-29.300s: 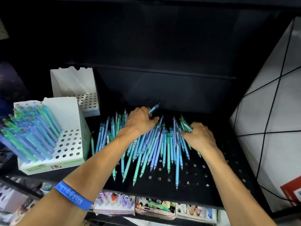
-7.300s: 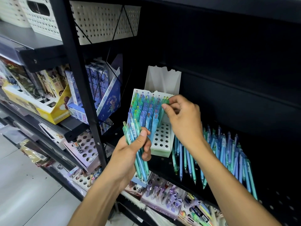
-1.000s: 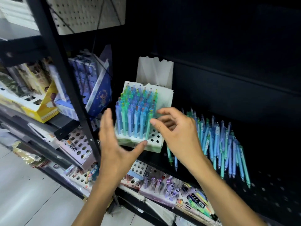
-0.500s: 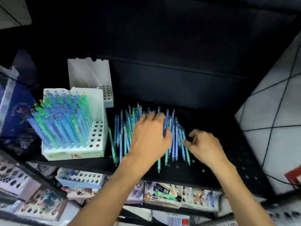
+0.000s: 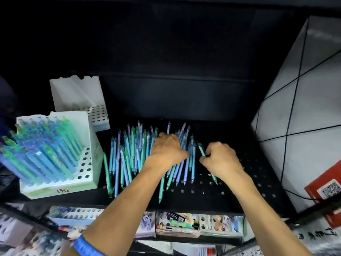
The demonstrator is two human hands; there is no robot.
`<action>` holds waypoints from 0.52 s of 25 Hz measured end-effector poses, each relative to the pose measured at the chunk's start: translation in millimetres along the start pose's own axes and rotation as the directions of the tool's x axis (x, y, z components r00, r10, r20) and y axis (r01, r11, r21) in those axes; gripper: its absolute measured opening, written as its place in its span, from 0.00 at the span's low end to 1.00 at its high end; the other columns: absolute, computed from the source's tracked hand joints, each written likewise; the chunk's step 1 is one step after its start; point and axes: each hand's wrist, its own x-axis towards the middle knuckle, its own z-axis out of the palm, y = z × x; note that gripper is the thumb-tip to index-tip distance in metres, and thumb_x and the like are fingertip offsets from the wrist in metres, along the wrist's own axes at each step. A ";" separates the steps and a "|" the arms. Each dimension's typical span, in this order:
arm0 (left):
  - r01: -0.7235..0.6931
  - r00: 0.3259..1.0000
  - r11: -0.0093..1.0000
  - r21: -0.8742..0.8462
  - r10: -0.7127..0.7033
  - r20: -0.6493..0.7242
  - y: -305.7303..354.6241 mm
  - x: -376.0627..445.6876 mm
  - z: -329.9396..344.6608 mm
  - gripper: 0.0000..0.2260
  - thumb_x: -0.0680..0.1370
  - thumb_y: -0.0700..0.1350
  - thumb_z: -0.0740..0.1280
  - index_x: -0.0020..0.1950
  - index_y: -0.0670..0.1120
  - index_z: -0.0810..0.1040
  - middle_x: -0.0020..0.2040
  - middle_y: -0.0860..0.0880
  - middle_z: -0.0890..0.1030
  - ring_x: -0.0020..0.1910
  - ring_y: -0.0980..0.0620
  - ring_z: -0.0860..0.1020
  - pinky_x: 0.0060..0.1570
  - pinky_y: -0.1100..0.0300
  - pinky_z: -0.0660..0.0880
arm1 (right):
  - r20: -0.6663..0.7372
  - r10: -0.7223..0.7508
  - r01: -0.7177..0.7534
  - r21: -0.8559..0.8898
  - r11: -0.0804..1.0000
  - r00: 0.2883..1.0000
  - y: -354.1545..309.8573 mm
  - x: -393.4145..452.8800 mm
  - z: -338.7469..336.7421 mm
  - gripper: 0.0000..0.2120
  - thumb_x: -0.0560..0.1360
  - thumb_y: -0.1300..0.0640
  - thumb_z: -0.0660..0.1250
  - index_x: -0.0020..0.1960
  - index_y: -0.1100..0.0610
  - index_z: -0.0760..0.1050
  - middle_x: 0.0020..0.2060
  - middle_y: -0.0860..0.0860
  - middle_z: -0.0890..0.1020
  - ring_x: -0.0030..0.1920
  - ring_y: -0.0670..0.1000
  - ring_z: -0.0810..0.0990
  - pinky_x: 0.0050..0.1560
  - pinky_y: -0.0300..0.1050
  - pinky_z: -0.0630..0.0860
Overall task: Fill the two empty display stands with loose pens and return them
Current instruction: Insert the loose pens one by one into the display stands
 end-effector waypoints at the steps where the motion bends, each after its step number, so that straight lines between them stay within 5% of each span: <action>1: 0.005 1.000 1.000 -0.021 -0.005 0.011 3.1 1.0 1.1 0.31 0.74 0.59 0.70 0.69 0.41 0.70 0.68 0.39 0.70 0.66 0.39 0.71 0.62 0.52 0.72 | 0.000 0.021 -0.021 0.068 0.997 1.000 1.8 2.9 -1.2 0.10 0.72 0.54 0.71 0.50 0.60 0.79 0.39 0.54 0.82 0.39 0.55 0.82 0.44 0.52 0.82; 6: -0.013 1.000 0.999 -0.036 0.013 0.000 18.9 4.4 6.4 0.24 0.76 0.55 0.70 0.66 0.41 0.73 0.64 0.42 0.77 0.63 0.43 0.76 0.57 0.56 0.74 | 0.063 0.058 -0.071 0.220 0.973 0.996 3.2 5.4 -1.2 0.06 0.75 0.55 0.70 0.47 0.58 0.78 0.31 0.54 0.83 0.27 0.54 0.83 0.36 0.53 0.83; 13: 0.015 1.000 0.996 -0.086 -0.013 0.021 21.5 6.6 6.6 0.27 0.78 0.53 0.70 0.70 0.40 0.68 0.65 0.43 0.75 0.65 0.43 0.75 0.61 0.54 0.73 | 0.074 0.097 -0.110 0.208 0.972 0.993 5.1 3.2 -3.6 0.14 0.76 0.48 0.68 0.50 0.60 0.78 0.34 0.54 0.83 0.28 0.54 0.83 0.37 0.51 0.83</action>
